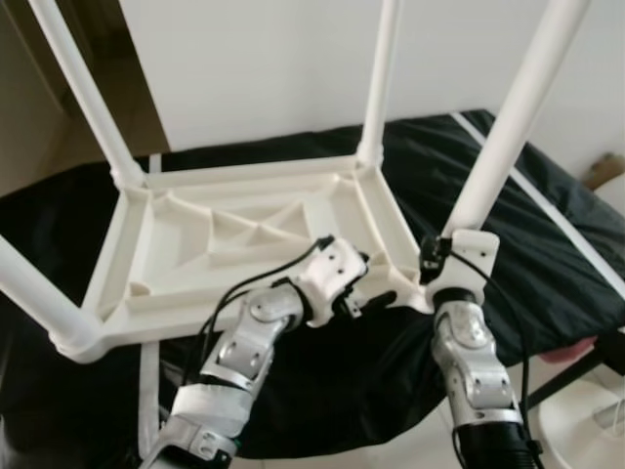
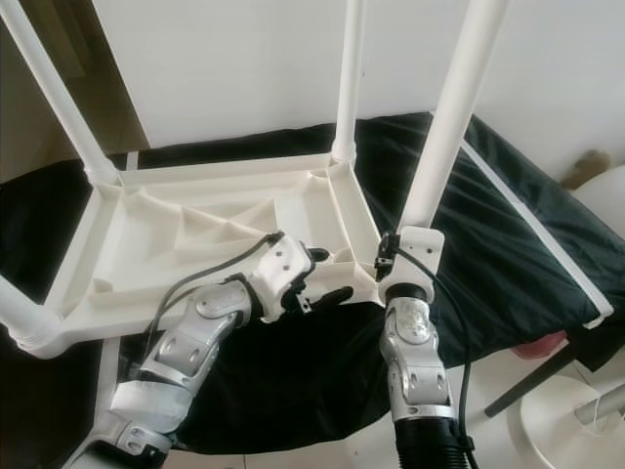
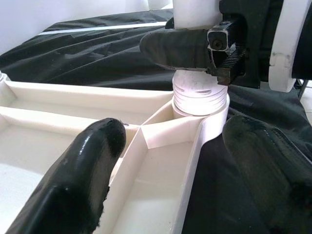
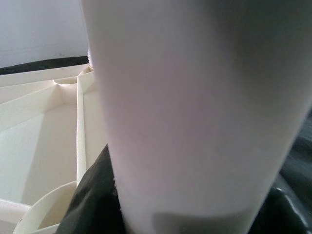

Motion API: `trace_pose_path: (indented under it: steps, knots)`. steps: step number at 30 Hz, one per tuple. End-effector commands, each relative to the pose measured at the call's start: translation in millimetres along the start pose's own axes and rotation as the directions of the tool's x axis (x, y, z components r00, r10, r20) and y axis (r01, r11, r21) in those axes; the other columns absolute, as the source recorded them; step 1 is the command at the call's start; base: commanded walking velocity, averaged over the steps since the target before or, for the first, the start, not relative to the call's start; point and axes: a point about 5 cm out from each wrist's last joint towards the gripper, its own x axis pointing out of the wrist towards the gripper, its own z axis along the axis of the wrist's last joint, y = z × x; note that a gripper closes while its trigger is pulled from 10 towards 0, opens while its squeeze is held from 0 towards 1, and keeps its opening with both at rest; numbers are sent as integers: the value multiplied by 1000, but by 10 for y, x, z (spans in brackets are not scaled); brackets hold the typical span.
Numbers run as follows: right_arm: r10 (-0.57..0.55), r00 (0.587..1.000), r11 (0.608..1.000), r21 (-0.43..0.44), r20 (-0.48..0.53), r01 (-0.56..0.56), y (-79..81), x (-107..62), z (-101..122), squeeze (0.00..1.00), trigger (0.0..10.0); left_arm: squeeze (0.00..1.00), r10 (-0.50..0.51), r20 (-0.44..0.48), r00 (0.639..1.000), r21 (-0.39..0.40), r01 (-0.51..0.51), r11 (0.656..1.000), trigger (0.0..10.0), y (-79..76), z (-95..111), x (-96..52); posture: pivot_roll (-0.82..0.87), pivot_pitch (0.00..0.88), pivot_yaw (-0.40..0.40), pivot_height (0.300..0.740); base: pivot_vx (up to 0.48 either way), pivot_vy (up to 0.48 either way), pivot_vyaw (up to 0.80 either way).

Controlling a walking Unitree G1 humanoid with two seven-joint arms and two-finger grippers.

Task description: Building children table

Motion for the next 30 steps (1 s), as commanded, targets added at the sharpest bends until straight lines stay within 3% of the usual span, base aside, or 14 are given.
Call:
trace_pose_path:
  steps: [1,7,14,18,22,23,24,27,30]
  knots:
    - [-5,997,1000,29,-79,7,-100,-69,-172,941,10000,0,98,-12,995,-40,-99,994,10000,12,-60,-17,-79,0,27,740,0,0,0]
    - [46,999,998,44,-18,-45,-128,-101,-81,1000,10000,0,14,25,1000,-124,-11,992,10000,-53,-45,-15,-87,0,26,740,0,0,0]
    - [110,994,993,35,22,-111,-200,-106,-18,1000,10000,0,-3,36,999,-118,8,993,10000,-59,-29,7,-88,0,30,740,0,0,0]
    - [213,976,977,18,51,-214,-357,-82,25,1000,10000,0,-47,36,998,-109,51,993,10000,-89,-22,-15,-88,0,32,740,0,0,0]
    - [290,956,957,4,43,-290,-403,-24,20,1000,10000,0,-77,34,996,-110,80,991,10000,-93,-22,-20,-87,0,36,740,0,0,0]
    - [340,940,940,-38,38,-339,-420,24,18,286,10000,0,-96,30,995,-99,99,990,10000,-95,-17,-18,-89,0,41,740,0,0,0]
    - [393,919,918,-63,27,-390,-408,54,12,0,10000,0,-106,30,994,-98,108,989,10000,-97,-12,-14,-89,0,41,740,0,0,0]
    - [447,895,892,-84,12,-444,-393,78,4,0,10000,0,-114,31,993,-99,117,988,10000,-98,-7,-9,-89,0,41,740,0,0,0]
    - [541,841,834,-124,-17,-538,-345,138,1,0,10000,0,-126,31,991,-96,129,987,10000,-90,-1,-3,-96,0,64,740,0,0,0]
